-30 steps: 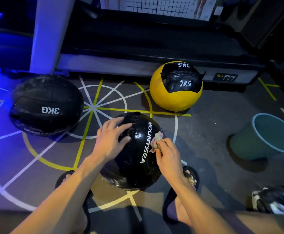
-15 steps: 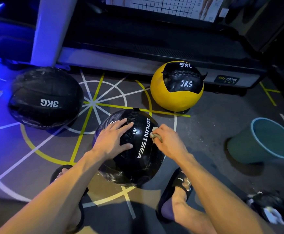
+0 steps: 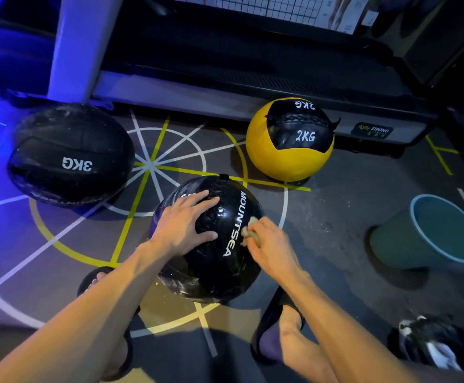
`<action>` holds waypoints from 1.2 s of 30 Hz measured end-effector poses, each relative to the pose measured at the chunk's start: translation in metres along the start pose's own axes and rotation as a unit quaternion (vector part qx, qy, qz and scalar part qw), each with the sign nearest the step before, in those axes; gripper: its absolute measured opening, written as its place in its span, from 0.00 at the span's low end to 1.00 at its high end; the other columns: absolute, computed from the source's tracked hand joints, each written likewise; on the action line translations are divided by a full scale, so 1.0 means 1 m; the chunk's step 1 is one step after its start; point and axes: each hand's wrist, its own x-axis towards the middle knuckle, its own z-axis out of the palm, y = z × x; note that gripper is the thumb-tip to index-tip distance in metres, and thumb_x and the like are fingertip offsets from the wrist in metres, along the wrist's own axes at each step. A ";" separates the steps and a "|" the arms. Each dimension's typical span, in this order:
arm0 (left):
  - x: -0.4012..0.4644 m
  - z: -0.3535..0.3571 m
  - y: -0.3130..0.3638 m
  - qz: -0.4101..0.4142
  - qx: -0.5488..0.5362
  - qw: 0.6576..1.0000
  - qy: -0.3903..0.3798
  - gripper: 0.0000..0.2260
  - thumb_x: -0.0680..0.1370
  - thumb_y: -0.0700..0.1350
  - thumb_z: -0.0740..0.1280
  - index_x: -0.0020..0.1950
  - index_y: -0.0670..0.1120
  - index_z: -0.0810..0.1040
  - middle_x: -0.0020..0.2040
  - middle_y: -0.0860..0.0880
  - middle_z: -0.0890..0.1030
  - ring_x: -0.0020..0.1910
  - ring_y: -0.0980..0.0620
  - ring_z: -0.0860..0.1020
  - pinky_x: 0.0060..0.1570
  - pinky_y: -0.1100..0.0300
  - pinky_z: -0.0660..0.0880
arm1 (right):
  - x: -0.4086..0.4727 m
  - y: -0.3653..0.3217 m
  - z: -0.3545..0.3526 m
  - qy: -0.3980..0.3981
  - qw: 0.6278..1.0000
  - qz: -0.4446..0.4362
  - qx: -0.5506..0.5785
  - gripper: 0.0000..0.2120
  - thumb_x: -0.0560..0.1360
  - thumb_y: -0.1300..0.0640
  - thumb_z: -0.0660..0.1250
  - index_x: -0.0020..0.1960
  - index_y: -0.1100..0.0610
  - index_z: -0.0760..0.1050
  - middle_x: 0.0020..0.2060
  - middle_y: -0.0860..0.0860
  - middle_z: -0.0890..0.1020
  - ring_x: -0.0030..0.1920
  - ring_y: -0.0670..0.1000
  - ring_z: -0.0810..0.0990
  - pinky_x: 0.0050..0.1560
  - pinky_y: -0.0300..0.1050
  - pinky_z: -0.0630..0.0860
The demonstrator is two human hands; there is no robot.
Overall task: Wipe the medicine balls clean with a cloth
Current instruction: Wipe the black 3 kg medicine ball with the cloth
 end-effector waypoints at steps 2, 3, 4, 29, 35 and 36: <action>0.000 0.000 -0.001 -0.004 -0.005 1.000 -0.001 0.37 0.76 0.64 0.71 0.81 0.64 0.58 0.83 0.59 0.56 0.81 0.50 0.55 0.76 0.42 0.61 | -0.020 -0.006 0.004 -0.050 0.998 -0.030 -0.008 0.09 0.81 0.55 0.63 0.58 0.56 0.78 0.52 0.46 0.73 0.50 0.49 0.77 0.53 0.45 0.76; 0.000 0.001 -0.002 -0.002 -0.008 1.000 0.001 0.37 0.76 0.64 0.71 0.81 0.64 0.58 0.83 0.59 0.55 0.81 0.50 0.55 0.76 0.41 0.60 | -0.023 -0.005 0.005 -0.066 0.997 -0.036 -0.013 0.10 0.82 0.55 0.62 0.58 0.56 0.78 0.52 0.47 0.74 0.50 0.49 0.78 0.53 0.46 0.77; 0.000 0.002 -0.002 -0.001 -0.012 1.000 0.002 0.37 0.76 0.64 0.71 0.81 0.64 0.58 0.83 0.59 0.55 0.81 0.51 0.54 0.76 0.42 0.60 | -0.020 -0.002 0.003 -0.064 0.997 -0.036 -0.016 0.10 0.82 0.55 0.62 0.59 0.56 0.78 0.53 0.47 0.74 0.50 0.49 0.78 0.53 0.45 0.77; 0.003 -0.001 -0.008 -0.005 -0.030 1.000 0.005 0.37 0.74 0.63 0.73 0.80 0.66 0.60 0.82 0.60 0.57 0.80 0.50 0.56 0.73 0.42 0.60 | -0.005 -0.003 0.009 0.037 0.995 0.058 0.068 0.02 0.78 0.54 0.69 0.50 0.52 0.77 0.45 0.44 0.74 0.40 0.41 0.73 0.40 0.29 0.67; 0.003 0.003 -0.005 -0.001 -0.034 0.999 0.005 0.36 0.76 0.63 0.72 0.80 0.66 0.59 0.82 0.60 0.56 0.81 0.51 0.54 0.74 0.42 0.58 | 0.010 0.009 0.001 0.029 0.996 0.074 0.049 0.03 0.77 0.56 0.70 0.51 0.53 0.78 0.46 0.46 0.76 0.46 0.47 0.76 0.43 0.37 0.67; 0.004 0.003 -0.004 0.000 -0.032 0.999 0.003 0.36 0.76 0.63 0.72 0.80 0.66 0.59 0.82 0.60 0.56 0.81 0.51 0.54 0.74 0.43 0.58 | 0.016 0.011 -0.001 0.046 0.994 0.090 0.048 0.03 0.78 0.56 0.69 0.51 0.54 0.78 0.46 0.47 0.76 0.46 0.48 0.76 0.43 0.39 0.67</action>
